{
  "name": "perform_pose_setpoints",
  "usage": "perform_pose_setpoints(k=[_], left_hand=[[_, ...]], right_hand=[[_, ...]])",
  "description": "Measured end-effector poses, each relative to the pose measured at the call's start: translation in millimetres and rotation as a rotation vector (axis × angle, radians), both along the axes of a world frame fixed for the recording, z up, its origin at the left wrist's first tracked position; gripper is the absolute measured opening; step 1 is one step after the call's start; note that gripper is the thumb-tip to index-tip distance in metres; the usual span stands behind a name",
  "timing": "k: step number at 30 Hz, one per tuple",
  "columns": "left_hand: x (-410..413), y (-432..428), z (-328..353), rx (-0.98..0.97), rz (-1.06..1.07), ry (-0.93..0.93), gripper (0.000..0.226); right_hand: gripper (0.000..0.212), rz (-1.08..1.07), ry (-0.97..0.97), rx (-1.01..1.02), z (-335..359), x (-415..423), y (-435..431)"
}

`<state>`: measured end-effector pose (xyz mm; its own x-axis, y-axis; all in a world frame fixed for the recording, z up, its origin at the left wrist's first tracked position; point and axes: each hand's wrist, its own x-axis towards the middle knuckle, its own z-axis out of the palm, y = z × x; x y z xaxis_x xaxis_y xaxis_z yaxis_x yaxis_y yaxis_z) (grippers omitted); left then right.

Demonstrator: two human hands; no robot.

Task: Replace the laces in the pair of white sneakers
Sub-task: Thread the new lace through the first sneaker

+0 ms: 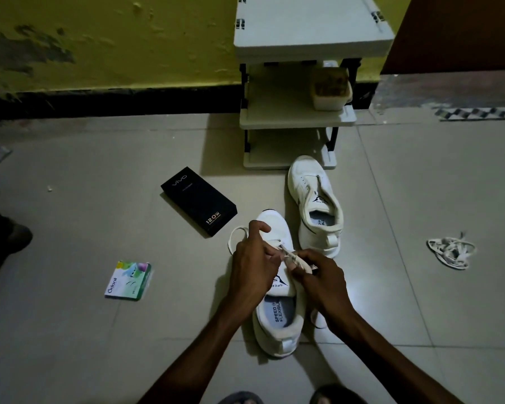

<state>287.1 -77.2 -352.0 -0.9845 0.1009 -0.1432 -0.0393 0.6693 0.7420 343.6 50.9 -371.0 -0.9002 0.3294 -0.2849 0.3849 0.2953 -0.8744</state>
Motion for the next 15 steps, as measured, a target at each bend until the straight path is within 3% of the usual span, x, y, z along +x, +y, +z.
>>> perform_pose_setpoints(k=[10,15], left_hand=[[-1.4,-0.1,0.5,0.002,0.128,-0.04,0.048],[-0.5,-3.1,3.0,0.057,0.063,-0.048,0.05]], right_hand=[[0.015,0.043,0.028,0.043,-3.6,-3.8,-4.6],[0.018,0.062,0.052,0.08,-1.9,-4.5,-6.4]])
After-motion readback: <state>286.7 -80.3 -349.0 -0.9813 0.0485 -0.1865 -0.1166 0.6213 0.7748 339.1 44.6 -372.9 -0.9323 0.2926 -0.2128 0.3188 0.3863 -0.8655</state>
